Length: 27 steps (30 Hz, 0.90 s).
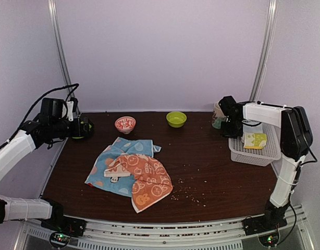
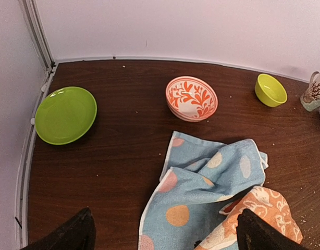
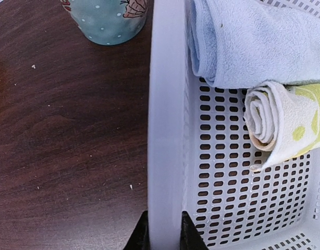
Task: Roll the towels
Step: Move the bin to the corner of the board.
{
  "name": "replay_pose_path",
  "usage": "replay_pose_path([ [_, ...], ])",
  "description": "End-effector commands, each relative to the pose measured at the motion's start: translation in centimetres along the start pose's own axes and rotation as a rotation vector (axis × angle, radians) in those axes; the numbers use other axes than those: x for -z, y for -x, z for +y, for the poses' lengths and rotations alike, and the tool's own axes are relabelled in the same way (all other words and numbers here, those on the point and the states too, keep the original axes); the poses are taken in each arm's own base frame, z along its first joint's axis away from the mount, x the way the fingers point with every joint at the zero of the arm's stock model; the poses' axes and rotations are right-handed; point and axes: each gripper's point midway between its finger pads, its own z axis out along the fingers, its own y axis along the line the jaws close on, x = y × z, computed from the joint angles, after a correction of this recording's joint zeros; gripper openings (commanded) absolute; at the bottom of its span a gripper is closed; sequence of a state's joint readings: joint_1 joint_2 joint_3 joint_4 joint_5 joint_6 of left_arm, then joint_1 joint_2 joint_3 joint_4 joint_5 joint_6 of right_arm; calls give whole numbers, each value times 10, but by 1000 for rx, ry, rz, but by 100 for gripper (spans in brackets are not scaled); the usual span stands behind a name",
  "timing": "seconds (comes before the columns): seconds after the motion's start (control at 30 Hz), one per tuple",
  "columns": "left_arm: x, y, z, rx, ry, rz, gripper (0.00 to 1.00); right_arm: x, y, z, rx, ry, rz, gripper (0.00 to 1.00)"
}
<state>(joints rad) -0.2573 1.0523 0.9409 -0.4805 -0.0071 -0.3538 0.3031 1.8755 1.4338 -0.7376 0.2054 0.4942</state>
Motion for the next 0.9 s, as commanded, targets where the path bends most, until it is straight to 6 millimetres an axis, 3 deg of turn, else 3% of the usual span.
replay_pose_path([
  [0.0,2,16,-4,-9,-3,-43,96,-5,19,17,44,59,-41,0],
  [0.2,-2,13,-3,-9,1,-30,96,-7,27,36,97,137,-44,0],
  [0.47,-5,12,0,-13,17,-19,96,9,39,70,125,266,-63,0],
  [0.87,-10,10,-1,-14,14,-3,96,-4,34,62,67,200,-10,0],
])
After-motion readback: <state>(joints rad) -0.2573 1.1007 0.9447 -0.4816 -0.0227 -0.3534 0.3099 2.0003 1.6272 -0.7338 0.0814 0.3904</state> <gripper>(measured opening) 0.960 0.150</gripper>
